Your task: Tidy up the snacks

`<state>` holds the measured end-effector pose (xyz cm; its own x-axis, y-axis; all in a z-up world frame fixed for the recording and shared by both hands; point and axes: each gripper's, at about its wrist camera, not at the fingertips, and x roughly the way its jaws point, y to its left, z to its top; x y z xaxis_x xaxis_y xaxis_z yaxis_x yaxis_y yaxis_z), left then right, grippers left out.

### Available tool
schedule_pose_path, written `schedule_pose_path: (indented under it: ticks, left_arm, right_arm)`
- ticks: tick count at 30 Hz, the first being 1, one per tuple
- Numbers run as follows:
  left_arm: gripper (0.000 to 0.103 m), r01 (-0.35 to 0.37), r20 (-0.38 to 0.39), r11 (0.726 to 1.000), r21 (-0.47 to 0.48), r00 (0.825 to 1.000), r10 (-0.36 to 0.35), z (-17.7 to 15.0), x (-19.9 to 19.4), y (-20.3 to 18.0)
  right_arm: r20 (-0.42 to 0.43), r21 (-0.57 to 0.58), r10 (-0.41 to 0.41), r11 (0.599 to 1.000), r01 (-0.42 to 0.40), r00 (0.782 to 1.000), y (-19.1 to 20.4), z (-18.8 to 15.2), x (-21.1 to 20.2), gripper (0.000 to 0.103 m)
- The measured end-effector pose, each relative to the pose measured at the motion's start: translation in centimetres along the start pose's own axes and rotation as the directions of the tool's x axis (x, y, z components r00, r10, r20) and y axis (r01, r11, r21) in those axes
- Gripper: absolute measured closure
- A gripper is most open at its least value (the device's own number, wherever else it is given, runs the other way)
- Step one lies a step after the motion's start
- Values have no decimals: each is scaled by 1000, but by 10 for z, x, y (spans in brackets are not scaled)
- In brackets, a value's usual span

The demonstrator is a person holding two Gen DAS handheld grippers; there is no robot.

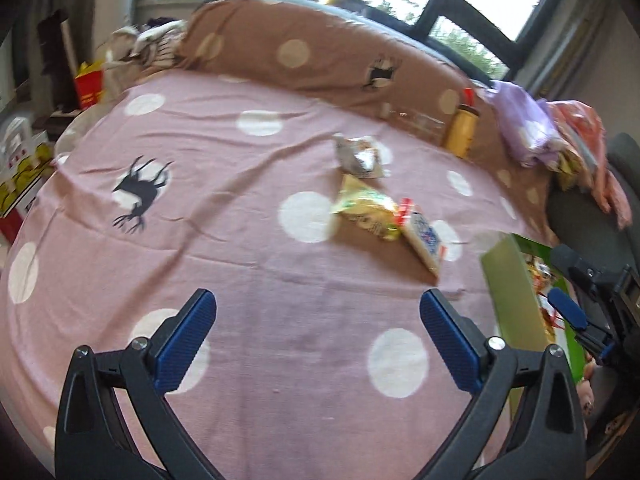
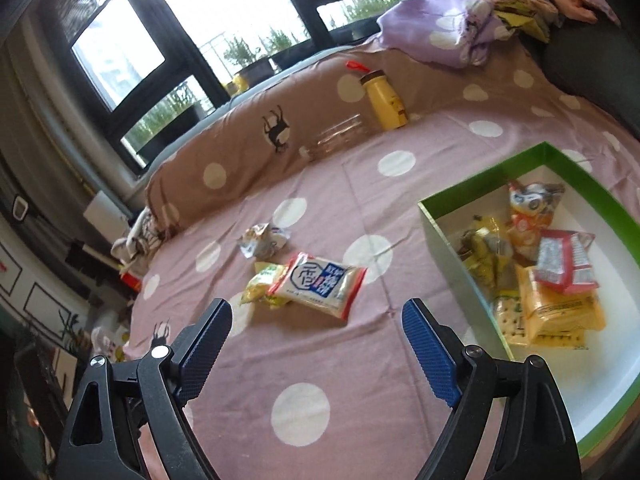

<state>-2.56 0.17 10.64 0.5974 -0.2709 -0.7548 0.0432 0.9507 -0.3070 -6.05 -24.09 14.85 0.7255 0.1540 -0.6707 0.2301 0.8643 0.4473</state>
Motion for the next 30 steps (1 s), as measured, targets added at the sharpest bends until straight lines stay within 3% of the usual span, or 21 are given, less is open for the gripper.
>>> schedule_pose_path:
  ticks: [4, 9, 13, 20, 23, 26, 27, 30]
  left_arm:
    - [1, -75, -28, 997, -34, 997, 74, 2, 7, 16]
    - [1, -71, -32, 995, -67, 997, 69, 5, 7, 28]
    - [1, -76, -43, 996, -50, 996, 74, 6, 9, 29]
    - [1, -95, -54, 995, -34, 994, 93, 6, 14, 30]
    - [1, -94, -66, 995, -42, 994, 91, 6, 18, 32]
    - [1, -95, -74, 994, -50, 993, 91, 6, 21, 31]
    - [1, -94, -76, 994, -52, 993, 90, 6, 22, 31]
    - [1, -92, -82, 995, -48, 993, 88, 6, 23, 28]
  right_arm:
    - [-75, 34, -48, 998, 51, 996, 6, -3, 32, 16]
    - [-160, -11, -136, 991, 136, 978, 20, 12, 79, 16]
    - [-237, 20, -177, 982, 187, 955, 20, 31, 123, 16]
    - [-294, -4, -271, 959, 282, 917, 11, 38, 177, 16]
    - [-305, 12, -270, 958, 287, 913, 6, 32, 189, 7]
    - [-273, -32, -298, 953, 301, 914, 13, 28, 187, 8]
    - [-269, -51, -296, 955, 293, 917, 15, 25, 186, 8]
    - [-266, -75, -274, 962, 263, 924, 17, 22, 178, 25]
